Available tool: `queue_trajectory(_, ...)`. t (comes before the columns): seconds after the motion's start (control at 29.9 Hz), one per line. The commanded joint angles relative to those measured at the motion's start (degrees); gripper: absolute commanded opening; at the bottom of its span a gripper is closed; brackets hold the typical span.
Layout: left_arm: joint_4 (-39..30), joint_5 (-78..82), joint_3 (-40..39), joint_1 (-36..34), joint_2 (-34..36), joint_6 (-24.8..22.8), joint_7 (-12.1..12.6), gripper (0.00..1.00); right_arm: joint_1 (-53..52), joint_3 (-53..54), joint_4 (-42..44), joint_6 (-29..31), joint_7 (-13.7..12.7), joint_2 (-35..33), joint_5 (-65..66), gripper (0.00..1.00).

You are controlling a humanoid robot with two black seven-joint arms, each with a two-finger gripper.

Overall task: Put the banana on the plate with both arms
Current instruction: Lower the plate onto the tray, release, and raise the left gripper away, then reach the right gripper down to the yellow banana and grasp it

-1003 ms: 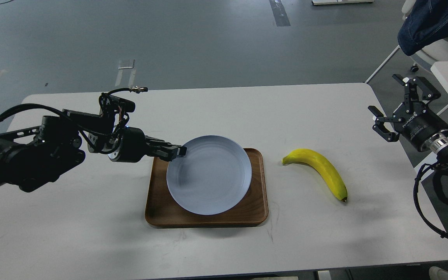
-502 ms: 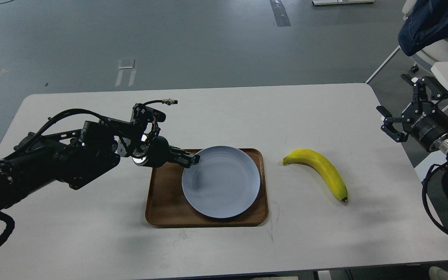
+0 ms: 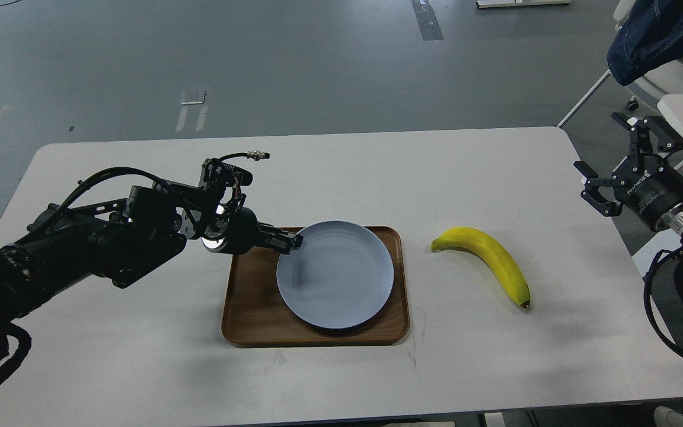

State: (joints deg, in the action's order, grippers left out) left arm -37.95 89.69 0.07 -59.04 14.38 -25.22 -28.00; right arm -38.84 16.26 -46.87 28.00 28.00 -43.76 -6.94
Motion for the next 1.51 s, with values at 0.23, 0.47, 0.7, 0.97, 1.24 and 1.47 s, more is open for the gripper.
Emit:
queue_trajectory(0.23,-1.78,-1.88,-0.68,-2.84,1.53,-2.64,0.00,0.98,-0.01,0.00,-0.06,0.00,0.00,0.26,0.00,1.00)
queue_trajectory(0.47,-1.86,-30.56,-1.30,-6.18,5.91,-2.64,0.00,0.98,-0.18,0.00,-0.06,0.00,0.00,0.35,0.00,1.00)
queue_trajectory(0.7,-2.65,-68.92,-3.58,-4.34,12.25,-2.78,0.00,0.98,-0.09,-0.08,-0.06,0.00,0.00,0.52,0.00,1.00)
queue_trajectory(0.97,-2.74,-84.06,-17.96,9.61,18.40,-2.78,0.00,0.98,-0.10,-0.26,-0.15,0.00,0.00,0.08,5.69,1.00)
queue_trajectory(1.24,-2.74,-85.73,-26.79,16.94,19.54,-2.78,1.11,0.98,-2.98,-1.05,-3.21,0.00,0.00,-3.69,34.94,1.00)
queue_trajectory(1.47,-2.74,-86.17,-26.70,16.94,19.28,-2.78,1.37,0.98,-12.31,-5.18,-6.48,0.00,0.00,-5.63,55.63,1.00)
